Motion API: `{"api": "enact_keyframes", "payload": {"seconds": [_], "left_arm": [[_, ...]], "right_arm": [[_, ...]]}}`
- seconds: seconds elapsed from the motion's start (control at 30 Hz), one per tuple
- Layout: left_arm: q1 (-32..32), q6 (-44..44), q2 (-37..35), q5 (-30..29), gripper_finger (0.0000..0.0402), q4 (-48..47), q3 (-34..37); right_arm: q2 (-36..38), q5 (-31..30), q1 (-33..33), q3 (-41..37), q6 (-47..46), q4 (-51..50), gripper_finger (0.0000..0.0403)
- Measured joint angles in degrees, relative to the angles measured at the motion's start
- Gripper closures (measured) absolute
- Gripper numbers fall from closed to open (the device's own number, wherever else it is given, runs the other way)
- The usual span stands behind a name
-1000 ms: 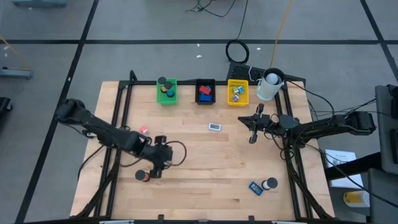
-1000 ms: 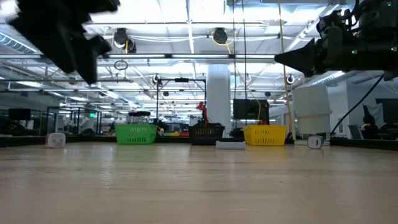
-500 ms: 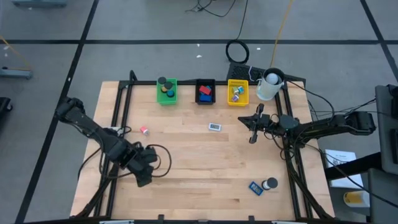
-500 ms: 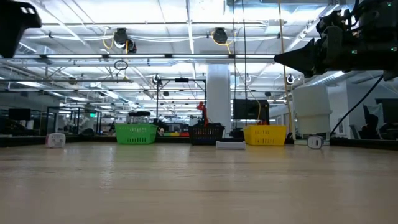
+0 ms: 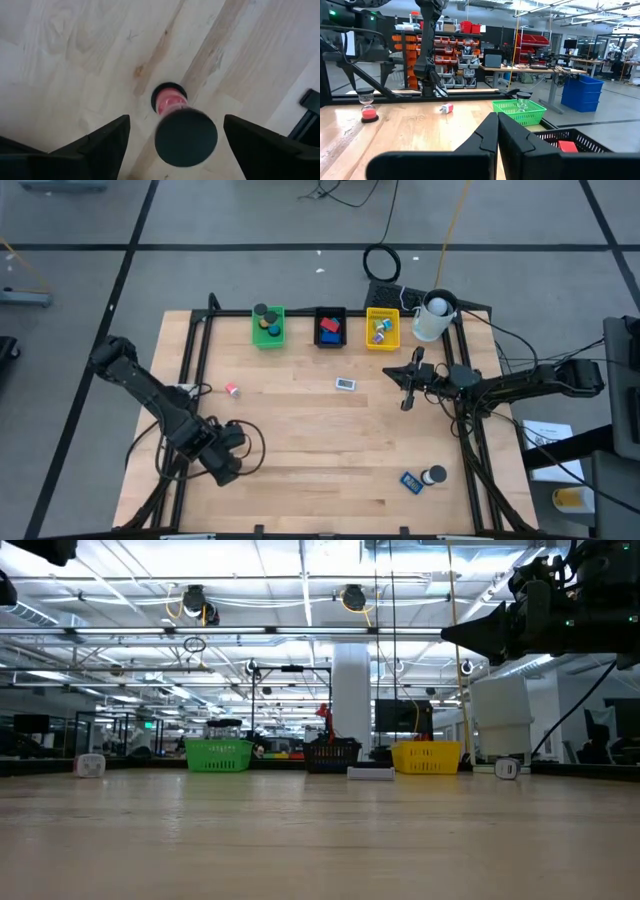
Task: Pick & Place Office items
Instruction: Put the red hourglass into the green bin
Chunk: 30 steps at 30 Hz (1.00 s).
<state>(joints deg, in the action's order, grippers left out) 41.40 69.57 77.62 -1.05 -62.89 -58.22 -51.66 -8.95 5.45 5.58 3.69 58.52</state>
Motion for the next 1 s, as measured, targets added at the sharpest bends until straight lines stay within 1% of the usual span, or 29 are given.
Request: {"api": "enact_keyframes", "payload": {"seconds": [0.23,0.5,0.7,1.0], "left_arm": [[1.49,-0.08,0.45,-0.77,0.0080,3.24,0.01],[1.47,-0.85,4.60,-0.91,0.0094,2.57,0.04],[1.47,-1.09,5.78,0.60,0.0119,2.56,0.04],[1.46,-1.02,5.77,2.57,0.0170,2.51,0.04]], "right_arm": [[0.00,0.02,0.00,0.00,-0.01,-0.01,0.0403],[0.00,0.02,0.00,0.00,-0.01,0.00,0.0403],[0.00,0.02,0.00,0.00,-0.03,0.00,0.0403],[0.00,0.02,0.00,0.00,-0.01,0.00,0.0403]]}}
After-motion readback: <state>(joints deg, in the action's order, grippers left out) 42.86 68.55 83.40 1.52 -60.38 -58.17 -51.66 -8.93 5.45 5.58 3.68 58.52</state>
